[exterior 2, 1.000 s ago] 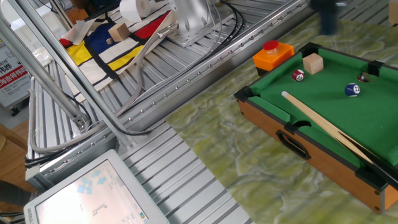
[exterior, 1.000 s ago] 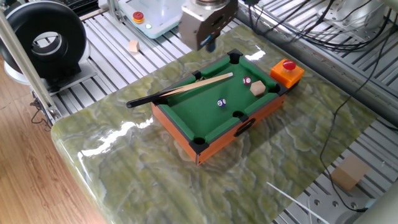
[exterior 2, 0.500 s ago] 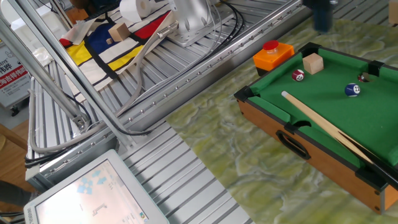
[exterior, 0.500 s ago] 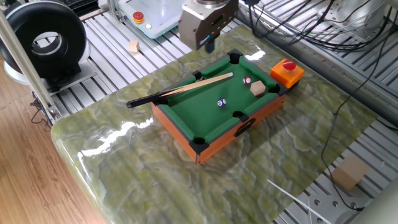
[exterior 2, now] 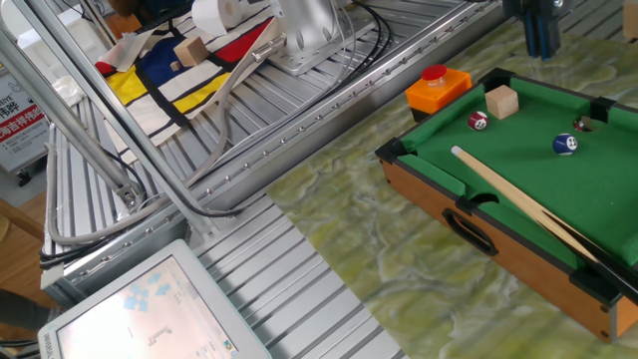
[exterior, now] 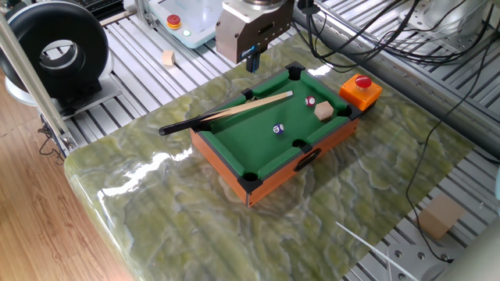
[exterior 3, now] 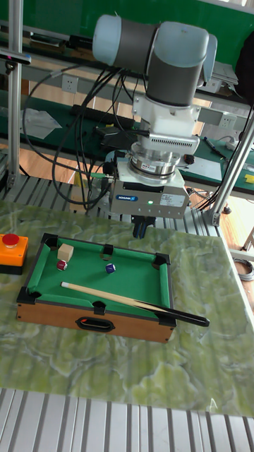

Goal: Hit the pool ball

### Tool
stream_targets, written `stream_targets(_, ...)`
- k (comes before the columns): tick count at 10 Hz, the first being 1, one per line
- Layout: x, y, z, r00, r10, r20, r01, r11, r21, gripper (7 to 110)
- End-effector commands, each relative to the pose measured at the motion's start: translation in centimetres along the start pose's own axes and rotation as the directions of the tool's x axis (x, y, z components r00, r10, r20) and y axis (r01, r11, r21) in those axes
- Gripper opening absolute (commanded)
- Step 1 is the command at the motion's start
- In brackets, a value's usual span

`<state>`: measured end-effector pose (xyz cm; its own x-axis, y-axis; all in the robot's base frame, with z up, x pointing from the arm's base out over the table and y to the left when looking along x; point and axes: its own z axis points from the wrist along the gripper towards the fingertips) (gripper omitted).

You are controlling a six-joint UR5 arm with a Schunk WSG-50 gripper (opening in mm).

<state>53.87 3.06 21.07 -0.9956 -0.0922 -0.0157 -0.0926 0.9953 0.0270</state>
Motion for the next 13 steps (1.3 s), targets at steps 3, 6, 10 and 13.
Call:
stream_targets(3, -2.7, -2.1, 1.8, 0.996, -0.040, 0.079, 0.038, 0.999, 0.030, 7)
stream_targets(6, -1.5, -2.2, 2.4, 0.999, -0.033, 0.034, 0.032, 0.998, 0.046, 7)
stream_targets(10, -1.1, -2.4, 3.0, 0.999, -0.020, 0.032, 0.019, 0.999, 0.027, 7)
stream_targets(13, -1.9, -0.6, 2.9, 0.996, -0.051, 0.069, 0.054, 0.998, -0.043, 7)
